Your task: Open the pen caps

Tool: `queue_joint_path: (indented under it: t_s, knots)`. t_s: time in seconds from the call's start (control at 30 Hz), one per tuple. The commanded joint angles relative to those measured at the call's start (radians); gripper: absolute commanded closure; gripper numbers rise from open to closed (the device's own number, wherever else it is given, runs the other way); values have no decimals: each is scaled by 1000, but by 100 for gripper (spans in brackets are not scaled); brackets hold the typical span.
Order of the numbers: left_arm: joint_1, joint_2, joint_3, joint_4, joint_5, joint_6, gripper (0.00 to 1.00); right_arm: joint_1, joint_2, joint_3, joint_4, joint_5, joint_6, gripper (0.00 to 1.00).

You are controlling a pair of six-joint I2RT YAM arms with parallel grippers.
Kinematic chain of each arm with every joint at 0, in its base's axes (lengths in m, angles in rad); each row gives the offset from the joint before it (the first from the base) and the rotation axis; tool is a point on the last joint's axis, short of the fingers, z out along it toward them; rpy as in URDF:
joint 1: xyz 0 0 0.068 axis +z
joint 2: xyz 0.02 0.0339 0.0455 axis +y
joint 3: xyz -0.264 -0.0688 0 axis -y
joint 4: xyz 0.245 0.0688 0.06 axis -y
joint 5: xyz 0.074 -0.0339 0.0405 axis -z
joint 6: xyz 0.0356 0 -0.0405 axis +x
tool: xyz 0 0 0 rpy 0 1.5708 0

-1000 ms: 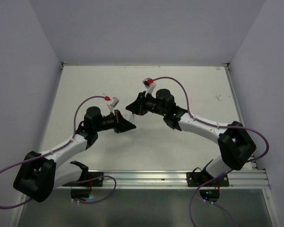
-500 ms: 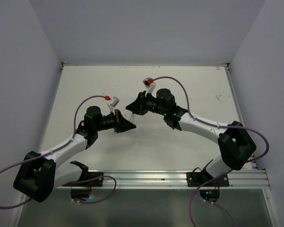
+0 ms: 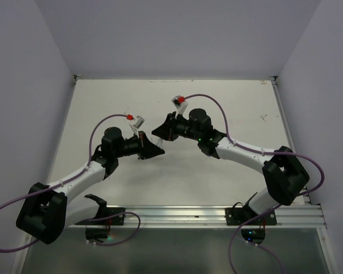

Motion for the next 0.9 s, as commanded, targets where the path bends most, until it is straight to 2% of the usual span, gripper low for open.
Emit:
queue_joint_path:
  t_s: [0.0, 0.07, 0.1, 0.13, 0.47, 0.6, 0.67, 0.8, 0.83, 0.87]
  knots:
    - [-6, -6, 38, 10, 19, 20, 100, -1, -18, -9, 50, -9, -14, 86]
    - [-6, -6, 36, 10, 20, 22, 100, -4, -29, -15, 59, -6, -15, 83]
    - [-5, -6, 30, 10, 20, 20, 100, -4, -29, -17, 63, -8, -15, 77]
    - [-6, -6, 29, 10, 19, 20, 100, -6, -32, -17, 63, -9, -15, 75]
    - [-6, -4, 27, 13, 17, 15, 100, -10, -41, -29, 112, -31, 15, 67]
    - [-6, -4, 26, 13, 20, 14, 100, -10, -40, -19, 103, -31, 14, 68]
    - [-6, -6, 29, 15, 20, 14, 100, -12, -35, -15, 96, -34, 12, 74]
    - [-6, -6, 26, 10, 22, 20, 100, -12, -37, -28, 119, -35, 18, 74]
    - [-6, -4, 26, 10, 22, 20, 100, -13, -32, -23, 119, -39, 17, 76]
    - [-6, -4, 23, 12, 22, 19, 100, -13, -32, -22, 118, -35, 18, 83]
